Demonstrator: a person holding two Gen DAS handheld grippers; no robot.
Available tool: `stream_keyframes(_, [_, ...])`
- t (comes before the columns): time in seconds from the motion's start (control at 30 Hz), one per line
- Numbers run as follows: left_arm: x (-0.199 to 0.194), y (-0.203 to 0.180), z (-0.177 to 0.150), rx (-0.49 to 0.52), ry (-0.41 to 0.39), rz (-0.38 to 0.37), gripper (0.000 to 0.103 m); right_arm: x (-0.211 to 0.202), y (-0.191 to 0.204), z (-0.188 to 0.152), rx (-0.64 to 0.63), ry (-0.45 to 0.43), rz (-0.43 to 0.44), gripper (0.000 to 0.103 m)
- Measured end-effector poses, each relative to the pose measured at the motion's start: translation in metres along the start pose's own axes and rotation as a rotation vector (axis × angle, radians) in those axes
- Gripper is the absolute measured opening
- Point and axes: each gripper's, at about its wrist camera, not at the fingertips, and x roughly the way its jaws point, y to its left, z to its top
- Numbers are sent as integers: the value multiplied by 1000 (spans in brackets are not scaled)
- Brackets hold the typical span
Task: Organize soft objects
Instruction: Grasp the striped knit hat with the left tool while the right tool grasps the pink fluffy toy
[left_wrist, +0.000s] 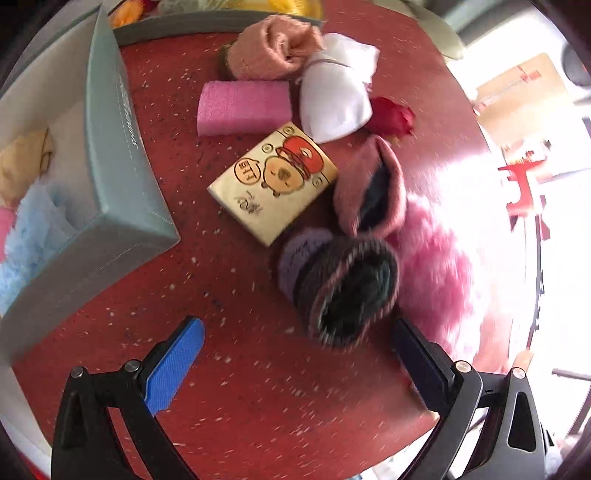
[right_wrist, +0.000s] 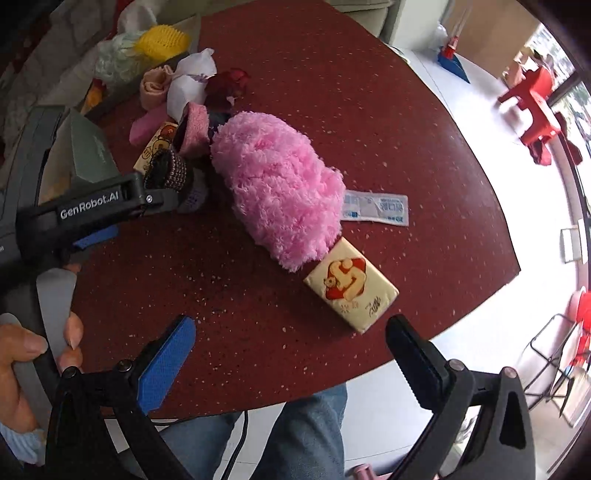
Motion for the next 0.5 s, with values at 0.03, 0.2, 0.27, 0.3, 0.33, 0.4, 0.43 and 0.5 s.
stream_keyframes(0.03, [2,-2,2,-41,0,15,102,9,3,11,-69,14,1,103])
stream_keyframes(0.2, [17,-5,14,-193,-17,78,102,42,13,59,-340,24,2,103])
stream_keyframes(0.27, [22,-4,14,-253,-9,101,102,57,15,76,-390,34,31,103])
stream_keyframes(0.3, [22,-4,14,-274,-10,111,102,63,16,83,-406,45,53,99])
stream_keyframes(0.33, [23,-5,13,-290,-8,122,102,70,17,90,-421,58,75,91])
stream_keyframes(0.4, [25,-5,11,-308,-6,144,102,81,15,99,-435,109,105,43])
stream_keyframes(0.43, [27,-9,11,-312,-2,155,102,85,10,102,-424,138,104,43])
stream_keyframes(0.5, [30,-17,16,-327,-2,169,102,82,-10,108,-343,160,151,42])
